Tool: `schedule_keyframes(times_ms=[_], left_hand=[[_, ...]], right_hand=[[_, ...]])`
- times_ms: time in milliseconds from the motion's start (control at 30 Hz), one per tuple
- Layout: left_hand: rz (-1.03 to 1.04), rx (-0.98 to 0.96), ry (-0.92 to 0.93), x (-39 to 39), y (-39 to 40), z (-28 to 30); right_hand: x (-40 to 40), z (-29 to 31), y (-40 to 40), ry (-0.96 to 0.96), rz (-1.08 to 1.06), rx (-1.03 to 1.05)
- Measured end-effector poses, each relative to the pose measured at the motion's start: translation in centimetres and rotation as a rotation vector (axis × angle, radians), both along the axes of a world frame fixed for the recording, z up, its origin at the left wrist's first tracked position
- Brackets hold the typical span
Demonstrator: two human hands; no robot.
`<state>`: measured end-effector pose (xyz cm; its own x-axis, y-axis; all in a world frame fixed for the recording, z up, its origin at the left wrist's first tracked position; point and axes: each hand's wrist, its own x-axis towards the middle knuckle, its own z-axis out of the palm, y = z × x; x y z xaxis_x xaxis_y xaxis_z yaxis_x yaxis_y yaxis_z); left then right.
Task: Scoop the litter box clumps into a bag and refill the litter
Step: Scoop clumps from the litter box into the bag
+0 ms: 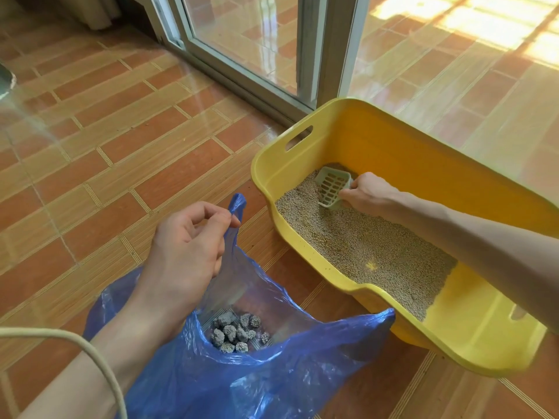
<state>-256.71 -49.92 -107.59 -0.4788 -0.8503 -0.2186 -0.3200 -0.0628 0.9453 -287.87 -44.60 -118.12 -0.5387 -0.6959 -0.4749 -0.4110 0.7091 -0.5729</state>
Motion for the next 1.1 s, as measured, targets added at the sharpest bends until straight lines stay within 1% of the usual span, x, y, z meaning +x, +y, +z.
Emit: schedule_keyframes(times_ms=[100,300,367,433,567,733,900,1100], left_hand=[[0.014,0.01,0.006,-0.1,0.0,0.0],[0.02,0.023,0.01,-0.2,0.0,0.0],[0.02,0.024,0.009,-0.1,0.0,0.0],[0.021,0.026,0.007,-0.1,-0.1,0.0],[0.018,0.028,0.005,0.0,-0.1,0.0],[0.015,0.028,0.008,0.0,-0.2,0.0],[0.014,0.033,0.009,0.3,-0.3,-0.1],[0.012,0.025,0.011,0.5,-0.6,-0.3]], right_hand=[[0.4,-0.6,-0.4,-0.045,-0.061,-0.025],[1.1,-1.1,-1.2,-0.236,-0.232,-0.017],[1.2,-1.2,-0.9,-0.314,-0.259,-0.028],[1.4,-1.4,-0.5,-0.341,-0.268,-0.042],[1.5,-2.0,0.2,-0.337,-0.264,-0.099],[1.3,-2.7,1.3,-0.312,-0.192,-0.163],[1.1,-2.2,0.4,-0.301,-0.176,-0.102],[1.1,-1.7,0.7,-0.397,-0.062,-0.083]])
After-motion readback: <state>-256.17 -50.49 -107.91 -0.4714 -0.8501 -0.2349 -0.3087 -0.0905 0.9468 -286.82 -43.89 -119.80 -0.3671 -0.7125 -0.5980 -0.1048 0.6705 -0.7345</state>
